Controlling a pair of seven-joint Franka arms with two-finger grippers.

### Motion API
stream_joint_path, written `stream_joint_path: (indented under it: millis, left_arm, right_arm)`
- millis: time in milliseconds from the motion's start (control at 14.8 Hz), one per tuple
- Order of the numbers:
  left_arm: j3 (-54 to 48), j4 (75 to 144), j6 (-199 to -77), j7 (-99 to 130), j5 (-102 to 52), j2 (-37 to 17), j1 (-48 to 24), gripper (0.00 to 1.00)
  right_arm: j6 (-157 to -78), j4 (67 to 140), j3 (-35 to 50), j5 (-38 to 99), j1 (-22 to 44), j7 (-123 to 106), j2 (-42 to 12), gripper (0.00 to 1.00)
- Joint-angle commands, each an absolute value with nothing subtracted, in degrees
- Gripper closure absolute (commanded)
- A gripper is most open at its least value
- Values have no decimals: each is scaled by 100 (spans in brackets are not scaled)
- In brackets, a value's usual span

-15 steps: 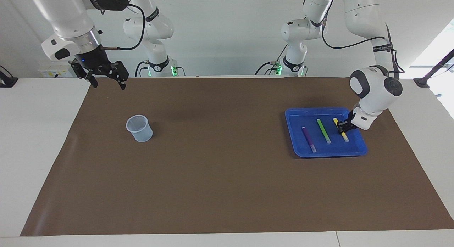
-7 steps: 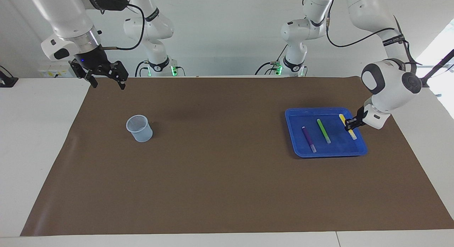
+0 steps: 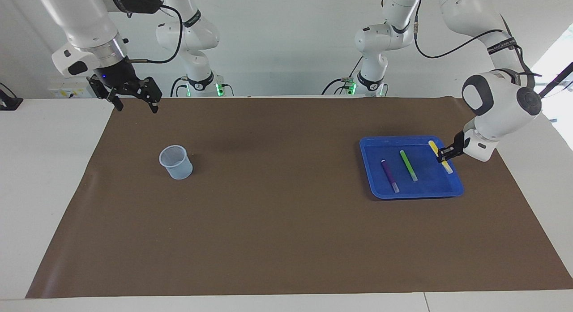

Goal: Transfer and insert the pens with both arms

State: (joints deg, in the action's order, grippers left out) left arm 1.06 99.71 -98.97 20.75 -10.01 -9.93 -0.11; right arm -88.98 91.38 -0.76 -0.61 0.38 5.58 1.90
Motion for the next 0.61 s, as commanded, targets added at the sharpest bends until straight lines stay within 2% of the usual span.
stream_joint_path:
  millis: [0,270,540]
  left_arm:
    - [132,9773,-9510,3431,-1667,-722,-254,100]
    - [97,9853,-9483,5453,-2792,-247,-545,100]
    - [-26,9835,-9624,7379,-3593,-36,-808,100]
  right_arm:
    - [-8991,9264,-26,-44,-62,483,299,0]
    - [-8991,9264,-18,-44,-62,475,290,0]
    - [-8991,9264,-18,314,-53,492,290,0]
